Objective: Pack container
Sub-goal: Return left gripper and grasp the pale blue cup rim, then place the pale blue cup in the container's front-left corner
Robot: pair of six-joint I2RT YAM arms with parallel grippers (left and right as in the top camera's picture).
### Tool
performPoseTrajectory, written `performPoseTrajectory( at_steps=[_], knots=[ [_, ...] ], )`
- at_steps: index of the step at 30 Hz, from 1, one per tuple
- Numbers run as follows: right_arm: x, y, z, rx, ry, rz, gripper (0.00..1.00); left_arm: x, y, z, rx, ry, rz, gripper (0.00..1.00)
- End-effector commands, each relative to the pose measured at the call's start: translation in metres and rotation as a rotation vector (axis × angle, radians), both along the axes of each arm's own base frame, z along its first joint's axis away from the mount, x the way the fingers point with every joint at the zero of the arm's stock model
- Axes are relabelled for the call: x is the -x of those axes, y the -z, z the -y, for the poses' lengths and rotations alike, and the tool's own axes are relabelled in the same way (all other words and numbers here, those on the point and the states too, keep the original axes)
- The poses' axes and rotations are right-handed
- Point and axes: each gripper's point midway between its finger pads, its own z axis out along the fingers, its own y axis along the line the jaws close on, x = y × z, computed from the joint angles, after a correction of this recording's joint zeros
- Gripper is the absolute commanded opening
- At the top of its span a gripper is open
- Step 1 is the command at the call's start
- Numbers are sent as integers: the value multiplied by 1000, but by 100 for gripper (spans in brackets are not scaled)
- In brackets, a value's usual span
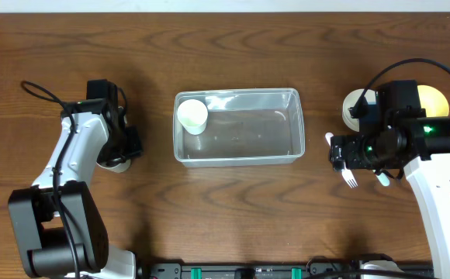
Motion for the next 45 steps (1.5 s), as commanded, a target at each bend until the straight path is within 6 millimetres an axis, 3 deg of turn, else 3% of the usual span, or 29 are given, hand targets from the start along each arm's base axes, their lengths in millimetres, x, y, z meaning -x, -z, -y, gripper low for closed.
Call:
performPoseTrajectory(
  at_steps=[1,4,12,15,17,21,25,28,30,34,39,45],
  knots=[
    [-3,-4,3,8,-3,16,91,3,2,-3,-11,-1,-10,21],
    [-3,-4,3,8,-3,16,91,3,2,-3,-11,-1,-10,6],
    [-3,-4,3,8,-3,16,91,2,1,-3,-11,-1,-7,6],
    [-3,-4,3,8,-3,16,91,1,-9,-1,-12,5,1,6],
    [-3,-4,3,8,-4,16,91,-1,-28,5,-13,16,17,6],
    [-3,-4,3,8,-4,16,91,-10,-87,33,-13,109,115,6],
    [-3,-4,3,8,-4,16,91,-14,-149,81,-1,265,252,5],
    [-3,-4,3,8,-3,16,90,-13,-171,119,20,379,315,6],
    [-3,-4,3,8,-3,16,90,-9,-170,142,34,443,318,6],
    [-3,-4,3,8,-3,16,90,-1,-152,167,42,491,256,6],
    [-3,-4,3,8,-3,16,90,2,-118,181,28,537,166,6],
    [0,-4,3,8,-3,4,89,-8,-87,187,11,554,102,6]
  ],
)
